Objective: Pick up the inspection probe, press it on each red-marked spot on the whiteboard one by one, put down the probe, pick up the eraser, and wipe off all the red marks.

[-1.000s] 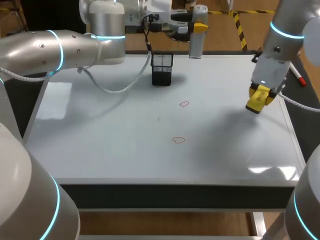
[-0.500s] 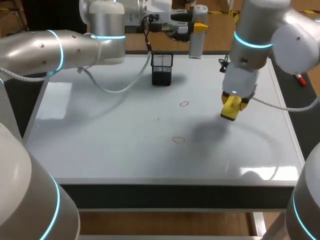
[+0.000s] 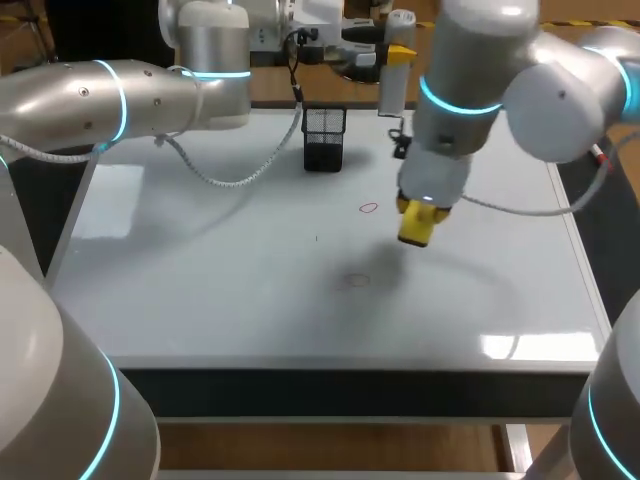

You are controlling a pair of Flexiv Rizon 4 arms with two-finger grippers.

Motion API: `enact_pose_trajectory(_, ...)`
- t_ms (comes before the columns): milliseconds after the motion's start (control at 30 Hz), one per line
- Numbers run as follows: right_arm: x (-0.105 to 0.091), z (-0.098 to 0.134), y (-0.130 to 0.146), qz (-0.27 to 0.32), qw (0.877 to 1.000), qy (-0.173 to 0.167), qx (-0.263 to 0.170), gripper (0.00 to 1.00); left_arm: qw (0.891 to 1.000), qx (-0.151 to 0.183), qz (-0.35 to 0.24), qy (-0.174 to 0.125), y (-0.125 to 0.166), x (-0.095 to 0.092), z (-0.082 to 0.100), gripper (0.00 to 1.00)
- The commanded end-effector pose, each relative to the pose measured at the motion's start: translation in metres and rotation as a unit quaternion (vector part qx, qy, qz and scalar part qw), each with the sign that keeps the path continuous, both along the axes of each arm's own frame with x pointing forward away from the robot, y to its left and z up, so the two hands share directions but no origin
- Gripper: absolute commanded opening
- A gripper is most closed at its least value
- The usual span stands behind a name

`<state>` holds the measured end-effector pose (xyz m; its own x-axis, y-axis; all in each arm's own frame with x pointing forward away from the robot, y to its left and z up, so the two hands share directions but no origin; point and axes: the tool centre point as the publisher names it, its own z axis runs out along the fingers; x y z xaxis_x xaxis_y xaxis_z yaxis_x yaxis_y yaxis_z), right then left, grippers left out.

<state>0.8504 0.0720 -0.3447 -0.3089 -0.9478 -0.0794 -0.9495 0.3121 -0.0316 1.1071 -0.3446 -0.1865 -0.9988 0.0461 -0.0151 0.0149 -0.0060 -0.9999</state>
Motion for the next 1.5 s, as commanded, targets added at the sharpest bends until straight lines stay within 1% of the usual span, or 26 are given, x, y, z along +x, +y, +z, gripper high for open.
enact_pose_trajectory(33, 0.004, -0.004, 0.02, 0.01, 1.0, -0.002, -0.002, 0.0, 1.0, 0.001, -0.001, 0.001, 0.0, 0.001, 0.001, 0.0)
enact_pose_trajectory(267, 0.016, -0.013, 0.042, 0.049, 0.999, 0.003, 0.009, 0.0, 1.0, 0.001, -0.001, 0.001, 0.0, 0.001, 0.001, 0.0)
enact_pose_trajectory(600, 0.045, -0.028, 0.063, 0.097, 0.995, 0.023, 0.003, 0.0, 1.0, 0.001, -0.001, 0.001, 0.0, 0.001, 0.001, 0.0)
enact_pose_trajectory(767, 0.059, -0.034, 0.068, 0.11, 0.994, 0.027, 0.005, 0.0, 1.0, 0.001, -0.001, 0.001, 0.0, 0.001, 0.001, 0.0)
enact_pose_trajectory(967, 0.07, -0.042, 0.073, 0.121, 0.992, 0.032, 0.011, 0.0, 1.0, 0.001, -0.001, 0.001, 0.0, 0.001, 0.001, 0.0)
enact_pose_trajectory(1333, 0.084, -0.059, 0.078, 0.134, 0.99, 0.038, 0.019, 0.0, 1.0, 0.001, -0.001, 0.001, 0.0, 0.001, 0.001, 0.0)
enact_pose_trajectory(1500, 0.089, -0.065, 0.081, 0.143, 0.989, 0.045, 0.014, 0.0, 1.0, 0.001, -0.001, 0.001, 0.0, 0.001, 0.001, 0.0)
